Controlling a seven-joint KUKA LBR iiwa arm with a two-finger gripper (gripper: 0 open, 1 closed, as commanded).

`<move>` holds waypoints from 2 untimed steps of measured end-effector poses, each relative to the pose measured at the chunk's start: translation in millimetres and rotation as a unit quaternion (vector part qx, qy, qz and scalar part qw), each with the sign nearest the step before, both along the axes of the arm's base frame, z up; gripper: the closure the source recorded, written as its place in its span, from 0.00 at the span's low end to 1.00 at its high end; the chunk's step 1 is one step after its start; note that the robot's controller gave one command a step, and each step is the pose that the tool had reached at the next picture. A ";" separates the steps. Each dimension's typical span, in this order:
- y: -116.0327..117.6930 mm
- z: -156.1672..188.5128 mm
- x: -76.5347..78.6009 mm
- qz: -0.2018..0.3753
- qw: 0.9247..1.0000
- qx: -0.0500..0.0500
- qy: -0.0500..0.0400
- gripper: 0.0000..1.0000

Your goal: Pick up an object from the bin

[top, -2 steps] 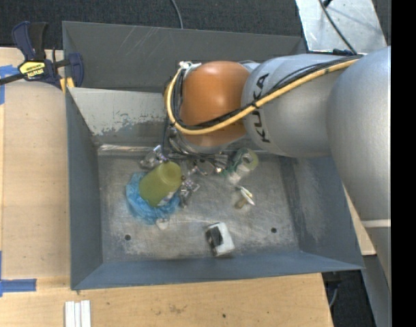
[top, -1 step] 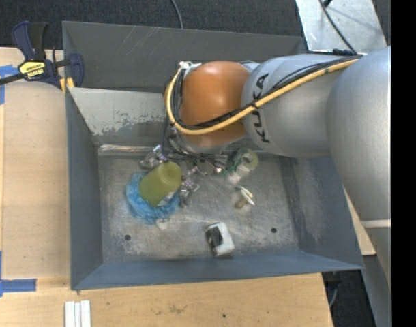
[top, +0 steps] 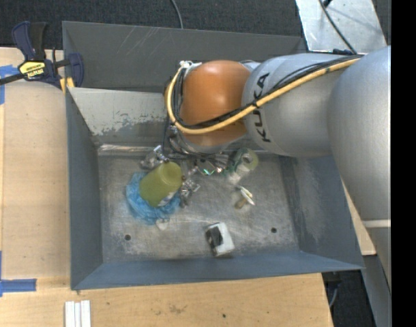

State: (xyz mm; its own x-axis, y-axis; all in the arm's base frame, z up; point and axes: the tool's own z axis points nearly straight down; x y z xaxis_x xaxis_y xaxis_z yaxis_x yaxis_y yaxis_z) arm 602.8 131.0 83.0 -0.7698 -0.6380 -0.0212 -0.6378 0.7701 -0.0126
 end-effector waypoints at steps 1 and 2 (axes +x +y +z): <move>0.9 52.6 3.0 -0.003 1.000 -0.002 0.012 0.00; -20.9 -5.6 2.5 0.102 0.995 -0.001 0.002 1.00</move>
Offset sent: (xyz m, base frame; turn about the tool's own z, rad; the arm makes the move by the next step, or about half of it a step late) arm -0.0035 -0.0222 -0.0130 -0.2097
